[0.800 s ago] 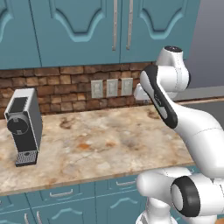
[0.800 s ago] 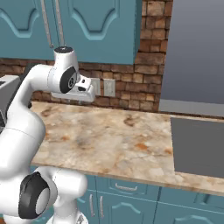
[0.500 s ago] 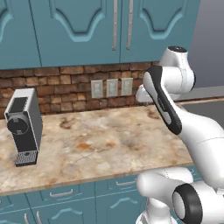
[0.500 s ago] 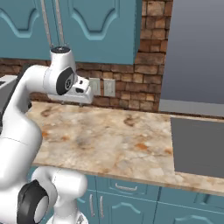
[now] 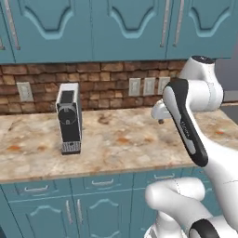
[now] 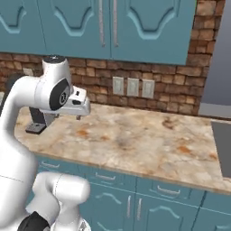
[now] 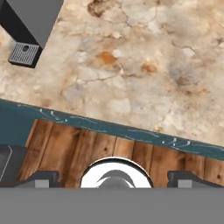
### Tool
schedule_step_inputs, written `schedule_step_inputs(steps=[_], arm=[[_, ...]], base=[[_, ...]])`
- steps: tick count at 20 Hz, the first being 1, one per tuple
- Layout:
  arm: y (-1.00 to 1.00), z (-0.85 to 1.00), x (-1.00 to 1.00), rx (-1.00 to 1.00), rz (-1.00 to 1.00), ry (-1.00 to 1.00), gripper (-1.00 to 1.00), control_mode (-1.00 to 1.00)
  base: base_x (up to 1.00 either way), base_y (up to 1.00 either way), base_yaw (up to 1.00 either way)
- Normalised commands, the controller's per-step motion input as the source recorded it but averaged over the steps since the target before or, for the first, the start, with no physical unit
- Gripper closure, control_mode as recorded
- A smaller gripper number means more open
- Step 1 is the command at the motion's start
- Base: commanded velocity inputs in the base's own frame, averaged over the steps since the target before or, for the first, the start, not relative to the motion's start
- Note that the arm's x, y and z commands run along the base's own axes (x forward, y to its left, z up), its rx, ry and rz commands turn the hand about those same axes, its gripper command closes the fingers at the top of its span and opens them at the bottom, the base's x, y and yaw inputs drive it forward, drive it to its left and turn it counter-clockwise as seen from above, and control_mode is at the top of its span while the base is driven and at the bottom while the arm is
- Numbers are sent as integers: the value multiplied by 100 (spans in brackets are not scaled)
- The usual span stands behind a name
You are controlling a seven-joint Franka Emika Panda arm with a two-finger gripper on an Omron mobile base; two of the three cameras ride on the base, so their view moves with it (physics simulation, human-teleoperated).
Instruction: Navigate to the electric kettle.
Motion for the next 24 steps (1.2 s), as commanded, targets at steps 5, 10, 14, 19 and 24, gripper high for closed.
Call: schedule_step_inputs(steps=[5, 10, 14, 19, 24], arm=[[0, 0, 0, 0, 0, 0, -100, 100], [0, 0, 0, 0, 0, 0, -100, 100], [0, 0, 0, 0, 0, 0, -100, 100], [0, 0, 0, 0, 0, 0, -100, 100], [0, 0, 0, 0, 0, 0, -100, 100]], base=[[14, 100, 19], [1, 100, 35], [-11, 56, 89], [-2, 17, 99], [0, 2, 100]])
